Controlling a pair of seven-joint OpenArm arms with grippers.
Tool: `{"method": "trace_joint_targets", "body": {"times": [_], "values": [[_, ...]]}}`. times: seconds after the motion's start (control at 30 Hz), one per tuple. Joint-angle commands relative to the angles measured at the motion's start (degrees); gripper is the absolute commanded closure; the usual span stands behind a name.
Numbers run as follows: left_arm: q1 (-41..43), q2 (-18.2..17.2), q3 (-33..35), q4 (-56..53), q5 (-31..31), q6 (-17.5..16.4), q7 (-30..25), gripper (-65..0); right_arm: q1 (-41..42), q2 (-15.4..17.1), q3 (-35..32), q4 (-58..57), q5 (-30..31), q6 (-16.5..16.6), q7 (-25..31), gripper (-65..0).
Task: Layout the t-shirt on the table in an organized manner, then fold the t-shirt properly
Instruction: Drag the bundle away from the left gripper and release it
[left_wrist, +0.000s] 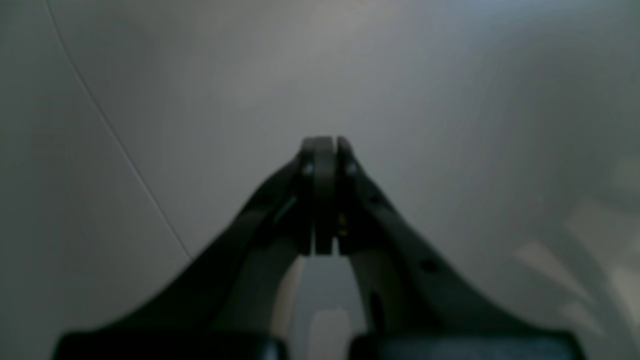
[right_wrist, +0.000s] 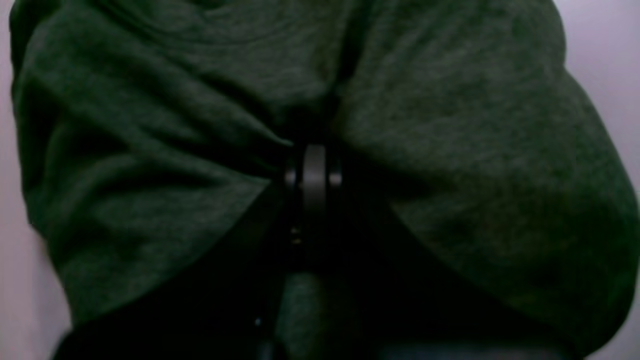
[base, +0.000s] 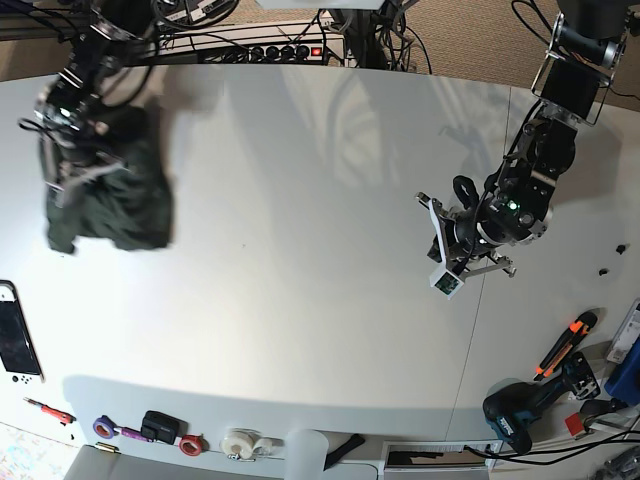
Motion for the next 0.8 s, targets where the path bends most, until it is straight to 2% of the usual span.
{"method": "trace_joint_targets", "body": {"times": [0.0, 0.2, 0.47, 0.57, 0.63, 0.7, 0.77], "values": [[-1.27, -0.48, -0.48, 0.92, -0.20, 0.13, -1.22, 0.0, 0.48, 2.32, 1.14, 0.79, 0.74, 0.39, 1.27, 0.0], [-1.27, -0.48, -0.48, 0.92, -0.17, 0.13, -1.22, 0.0, -0.96, 10.91, 1.60, 0.76, 1.07, 1.57, 1.95, 0.0], [-1.27, -0.50, -0.48, 0.92, -0.17, 0.15, -1.22, 0.0, -0.92, 16.13, 1.55, 0.76, 1.51, 1.99, 4.02, 0.0], [-1.36, -0.50, -0.48, 0.92, -0.17, 0.13, -1.92, 0.0, -0.90, 17.84, 1.55, 0.76, 4.70, 2.03, 4.83, 0.0], [-1.84, -0.55, -0.48, 0.94, 0.13, 0.15, -3.54, 0.0, -0.70, 19.30, 1.90, 0.92, 9.09, 2.12, 5.27, 0.0], [-2.75, -0.81, -0.50, 0.94, 1.29, 0.17, -7.28, 0.0, -0.61, 20.02, 3.15, 1.99, 14.49, 3.98, 6.08, 0.0], [-4.04, -1.55, -0.61, 0.94, 1.57, 0.13, -10.64, 0.0, -0.63, 19.43, 5.62, 4.50, 19.43, 7.17, 6.08, 0.0]]}}
